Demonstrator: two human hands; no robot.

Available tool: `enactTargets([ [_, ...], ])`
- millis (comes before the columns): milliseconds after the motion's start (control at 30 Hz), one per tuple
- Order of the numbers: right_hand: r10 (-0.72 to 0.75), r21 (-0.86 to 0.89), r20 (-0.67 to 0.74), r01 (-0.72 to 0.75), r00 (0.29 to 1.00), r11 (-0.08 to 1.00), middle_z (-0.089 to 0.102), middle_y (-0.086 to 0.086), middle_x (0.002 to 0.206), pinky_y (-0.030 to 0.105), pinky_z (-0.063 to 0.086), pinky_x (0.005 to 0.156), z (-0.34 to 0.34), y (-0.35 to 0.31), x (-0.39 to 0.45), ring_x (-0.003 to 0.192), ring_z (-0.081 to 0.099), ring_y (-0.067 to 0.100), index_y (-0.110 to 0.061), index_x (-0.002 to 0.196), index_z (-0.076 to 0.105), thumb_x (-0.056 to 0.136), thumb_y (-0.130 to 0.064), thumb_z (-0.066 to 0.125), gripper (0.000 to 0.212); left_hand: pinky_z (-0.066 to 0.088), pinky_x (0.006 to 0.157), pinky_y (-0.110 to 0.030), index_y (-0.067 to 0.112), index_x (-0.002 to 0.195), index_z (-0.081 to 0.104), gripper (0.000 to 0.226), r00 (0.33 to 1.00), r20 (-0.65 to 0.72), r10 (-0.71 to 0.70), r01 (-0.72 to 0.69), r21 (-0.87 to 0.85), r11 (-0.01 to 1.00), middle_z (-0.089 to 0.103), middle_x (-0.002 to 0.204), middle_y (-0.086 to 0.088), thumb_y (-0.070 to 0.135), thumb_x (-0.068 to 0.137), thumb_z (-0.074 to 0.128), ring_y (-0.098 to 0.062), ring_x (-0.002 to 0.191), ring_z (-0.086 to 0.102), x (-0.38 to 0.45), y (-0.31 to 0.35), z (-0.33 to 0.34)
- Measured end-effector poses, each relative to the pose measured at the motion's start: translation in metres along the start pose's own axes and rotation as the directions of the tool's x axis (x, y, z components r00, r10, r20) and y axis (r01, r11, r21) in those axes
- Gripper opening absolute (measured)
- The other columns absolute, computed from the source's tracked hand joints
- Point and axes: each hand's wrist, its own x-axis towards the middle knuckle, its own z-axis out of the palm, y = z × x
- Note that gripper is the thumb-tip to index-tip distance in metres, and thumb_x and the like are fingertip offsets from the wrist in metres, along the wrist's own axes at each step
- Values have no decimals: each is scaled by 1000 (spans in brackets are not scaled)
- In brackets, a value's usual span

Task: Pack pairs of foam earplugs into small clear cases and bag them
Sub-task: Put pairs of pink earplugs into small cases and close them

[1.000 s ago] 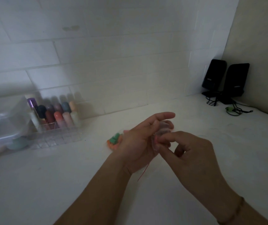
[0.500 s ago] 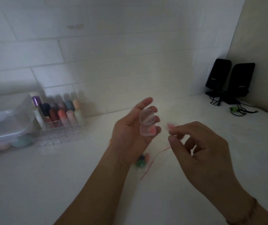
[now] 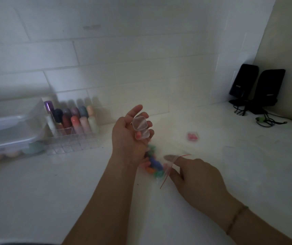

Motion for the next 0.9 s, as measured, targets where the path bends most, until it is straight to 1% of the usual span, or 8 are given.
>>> enactTargets([
  [100, -14, -69, 72, 19, 997, 997, 60, -11, 123, 28, 44, 90, 9, 0, 1, 114, 57, 13, -45, 132, 48, 96, -47, 37, 38, 23, 63, -30, 9, 106, 61, 43, 1000, 1, -12, 12, 6, 1000, 59, 78, -8, 16, 69, 42, -18, 61, 45, 0, 0, 1],
  [267, -15, -43, -6, 15, 1000, 999, 62, -13, 115, 24, 39, 78, 4, 3, 1, 108, 58, 12, -40, 119, 55, 94, -46, 45, 28, 25, 62, -30, 9, 106, 61, 42, 999, 24, -29, 28, 24, 999, 59, 78, -7, 17, 70, 41, -19, 61, 46, 1, -2, 2],
  [400, -42, -49, -44, 40, 998, 998, 65, -11, 88, 25, 31, 63, -4, 8, 1, 85, 62, 13, -35, 97, 60, 92, -45, 52, 14, 25, 63, -30, 8, 108, 60, 44, 998, 39, -44, 43, 25, 999, 59, 78, -7, 17, 70, 41, -20, 63, 46, 1, -3, 2],
  [467, -57, -97, -50, 52, 997, 994, 64, -13, 71, 23, 36, 51, 0, 11, 1, 64, 63, 11, -36, 85, 66, 81, -41, 64, 6, 25, 63, -30, 8, 109, 60, 44, 998, 50, -46, 44, 34, 998, 59, 78, -7, 17, 69, 41, -20, 63, 47, 0, -3, 3],
  [533, -55, -102, -20, 53, 998, 993, 61, -17, 62, 20, 42, 44, 2, 12, 1, 53, 61, 6, -40, 81, 70, 71, -47, 59, 16, 26, 63, -30, 8, 109, 61, 45, 997, 57, -45, 42, 51, 998, 59, 78, -7, 17, 70, 41, -20, 63, 48, -1, -3, 4],
  [733, -69, -79, 70, 75, 995, 994, 55, -16, 87, 22, 39, 70, -24, 14, -4, 84, 55, 5, -36, 92, 54, 90, -57, 45, 23, 12, 66, -31, 5, 111, 60, 48, 998, 35, -47, 45, 55, 997, 59, 78, -9, 15, 67, 42, -20, 66, 44, -3, -7, 7],
  [833, -68, 83, 194, 53, 979, 995, 60, -18, 71, 16, 42, 60, -66, 17, -7, 59, 53, 1, -33, 76, 54, 81, -59, 59, 26, 12, 66, -32, 3, 112, 60, 51, 997, 58, -60, 55, 78, 995, 58, 79, -10, 13, 65, 43, -20, 67, 43, -7, -13, 13],
  [900, -10, 401, 201, -73, 980, 913, 61, -14, 57, 12, 39, 48, -83, 17, -3, 41, 49, 3, -26, 69, 60, 78, -41, 74, 23, 23, 64, -28, 3, 112, 59, 52, 992, 93, -88, 76, 122, 990, 57, 80, -11, 12, 64, 43, -20, 65, 47, -10, -18, 20],
])
